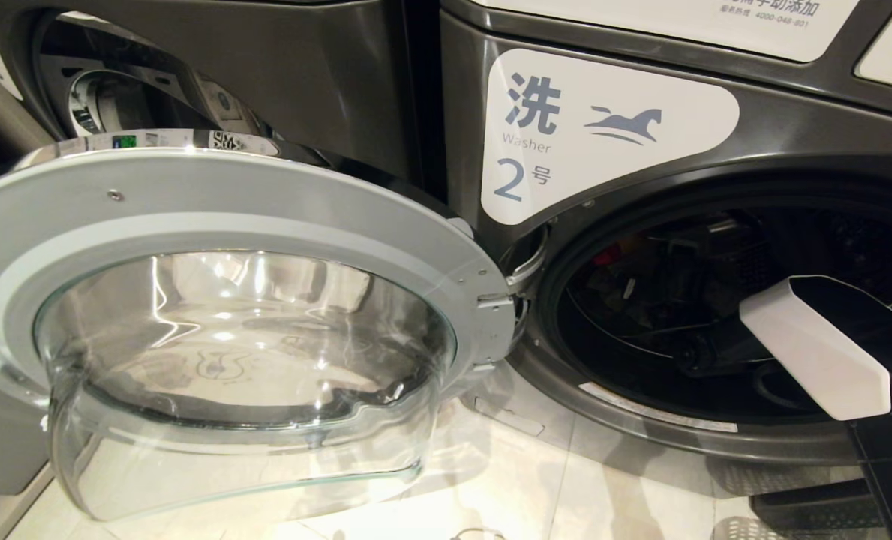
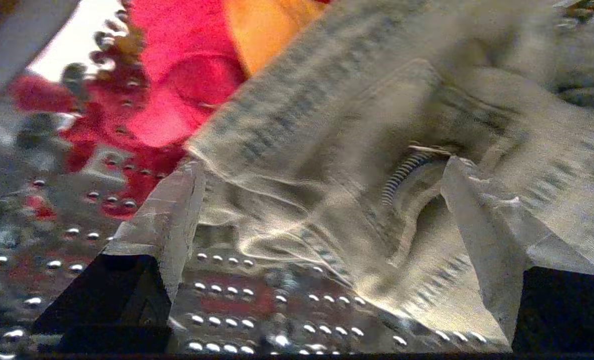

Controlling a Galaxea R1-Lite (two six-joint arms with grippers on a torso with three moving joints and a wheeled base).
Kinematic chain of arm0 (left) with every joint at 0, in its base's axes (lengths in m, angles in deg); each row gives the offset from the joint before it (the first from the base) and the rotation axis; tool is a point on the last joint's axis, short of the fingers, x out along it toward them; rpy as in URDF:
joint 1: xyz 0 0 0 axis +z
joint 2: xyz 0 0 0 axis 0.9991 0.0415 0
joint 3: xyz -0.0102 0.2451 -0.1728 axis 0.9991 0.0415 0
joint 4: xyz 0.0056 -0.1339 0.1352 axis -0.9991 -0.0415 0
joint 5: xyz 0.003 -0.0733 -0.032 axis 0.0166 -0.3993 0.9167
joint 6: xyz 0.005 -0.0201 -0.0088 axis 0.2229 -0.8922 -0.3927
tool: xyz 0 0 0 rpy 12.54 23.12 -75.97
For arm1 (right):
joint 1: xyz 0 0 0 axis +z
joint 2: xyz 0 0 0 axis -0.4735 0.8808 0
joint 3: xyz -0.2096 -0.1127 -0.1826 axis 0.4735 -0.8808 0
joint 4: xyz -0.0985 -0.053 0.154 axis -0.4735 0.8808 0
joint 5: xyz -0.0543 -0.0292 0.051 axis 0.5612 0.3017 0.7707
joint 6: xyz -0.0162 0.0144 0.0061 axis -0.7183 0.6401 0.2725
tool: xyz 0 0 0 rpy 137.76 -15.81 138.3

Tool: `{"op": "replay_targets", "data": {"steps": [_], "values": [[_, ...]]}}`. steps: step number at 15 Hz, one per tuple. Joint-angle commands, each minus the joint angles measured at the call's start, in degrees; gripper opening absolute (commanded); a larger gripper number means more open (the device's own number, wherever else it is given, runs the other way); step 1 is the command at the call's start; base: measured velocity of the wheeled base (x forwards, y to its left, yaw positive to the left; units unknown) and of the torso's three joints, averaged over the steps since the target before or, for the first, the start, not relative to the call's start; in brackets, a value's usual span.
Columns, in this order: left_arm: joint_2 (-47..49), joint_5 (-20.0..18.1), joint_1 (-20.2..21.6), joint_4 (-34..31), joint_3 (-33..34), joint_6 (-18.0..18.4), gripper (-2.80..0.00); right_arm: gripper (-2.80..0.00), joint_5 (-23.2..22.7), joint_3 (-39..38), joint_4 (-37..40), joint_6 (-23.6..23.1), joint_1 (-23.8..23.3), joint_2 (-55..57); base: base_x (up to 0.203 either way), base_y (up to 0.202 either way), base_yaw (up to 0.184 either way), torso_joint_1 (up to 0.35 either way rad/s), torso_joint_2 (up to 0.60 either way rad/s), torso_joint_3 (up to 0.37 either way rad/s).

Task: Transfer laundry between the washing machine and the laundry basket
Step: Pick a cloth and place it into the basket

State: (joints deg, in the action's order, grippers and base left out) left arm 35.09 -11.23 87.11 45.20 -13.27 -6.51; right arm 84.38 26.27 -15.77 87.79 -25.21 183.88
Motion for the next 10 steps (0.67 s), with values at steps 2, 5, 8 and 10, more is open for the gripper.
{"op": "replay_targets", "data": {"steps": [2,5,8,10], "values": [[0.1,0.0,0.0,0.0,0.0,0.0,-2.80,0.00,-1.0,6.1,0.5,-0.1,-0.1,2.7,0.000,0.000,0.000,0.000,0.00,0.000],[0.1,0.0,0.0,0.0,0.0,0.0,-2.80,0.00,-5.3,7.1,2.0,-0.1,-0.1,3.2,0.000,0.000,0.000,0.000,0.00,0.000],[0.1,0.0,0.0,0.0,0.0,0.0,-2.80,0.00,-7.2,9.2,2.2,-0.1,-0.1,4.7,0.000,0.000,0.000,0.000,0.00,0.000],[0.1,0.0,0.0,0.0,0.0,0.0,-2.80,0.00,-7.5,12.9,2.9,-0.3,-0.1,6.6,0.000,0.000,0.000,0.000,0.00,0.000]]}}
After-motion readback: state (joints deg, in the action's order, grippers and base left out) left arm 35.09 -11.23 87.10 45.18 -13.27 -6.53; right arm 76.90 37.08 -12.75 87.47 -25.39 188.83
